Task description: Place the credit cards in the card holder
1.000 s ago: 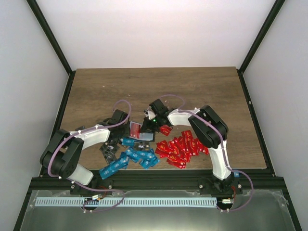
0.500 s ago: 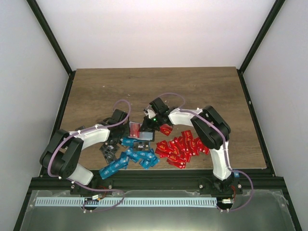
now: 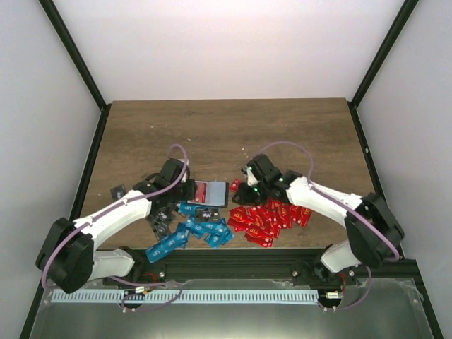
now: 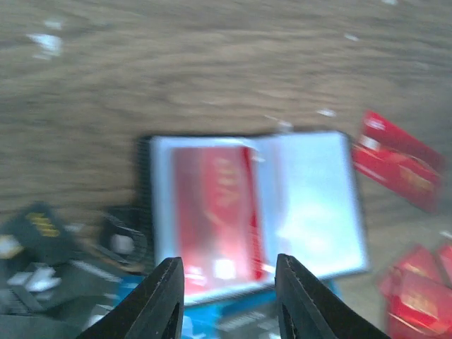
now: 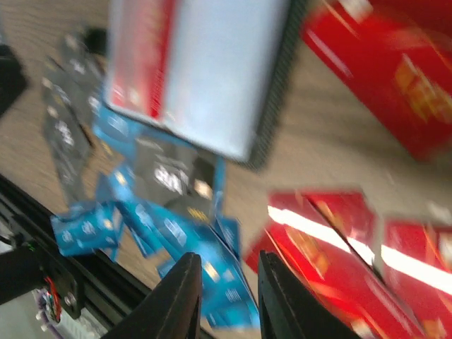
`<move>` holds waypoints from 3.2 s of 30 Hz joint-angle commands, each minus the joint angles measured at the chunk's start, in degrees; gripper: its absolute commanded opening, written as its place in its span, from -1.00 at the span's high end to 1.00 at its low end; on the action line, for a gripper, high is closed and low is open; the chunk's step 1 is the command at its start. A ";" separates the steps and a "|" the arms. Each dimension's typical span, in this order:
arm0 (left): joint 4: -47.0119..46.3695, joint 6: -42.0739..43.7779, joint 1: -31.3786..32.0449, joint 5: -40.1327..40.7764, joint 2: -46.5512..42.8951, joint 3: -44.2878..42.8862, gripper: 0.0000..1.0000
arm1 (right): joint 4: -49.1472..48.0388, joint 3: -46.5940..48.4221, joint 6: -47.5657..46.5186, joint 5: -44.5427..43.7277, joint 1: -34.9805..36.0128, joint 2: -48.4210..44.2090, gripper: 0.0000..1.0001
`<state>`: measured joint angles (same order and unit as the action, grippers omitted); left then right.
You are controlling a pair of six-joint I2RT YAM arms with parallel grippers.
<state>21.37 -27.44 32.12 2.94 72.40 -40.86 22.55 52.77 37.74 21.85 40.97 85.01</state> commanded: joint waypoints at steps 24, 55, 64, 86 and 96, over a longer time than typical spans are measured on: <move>-19.44 -10.27 27.25 -23.50 16.88 -0.89 -0.07 | 15.27 -27.16 14.02 -11.57 0.16 -28.74 0.41; -33.25 -16.46 29.05 -29.41 25.91 0.85 0.08 | 7.61 -33.70 13.98 -7.62 0.16 -25.96 0.90; -43.05 -22.72 29.08 -29.54 24.89 4.15 0.36 | 6.68 -34.38 14.26 -7.22 0.21 -25.70 0.93; -58.44 -30.42 28.67 -29.99 23.54 9.90 0.60 | 4.76 -36.19 15.13 -6.09 0.21 -26.39 0.99; -64.08 -32.68 28.18 -29.78 22.65 12.39 0.60 | 3.99 -37.29 15.77 -5.41 0.16 -27.37 0.99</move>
<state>-30.81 -58.83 59.94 -24.93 96.49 -27.86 26.81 18.90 52.80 15.03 40.64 56.31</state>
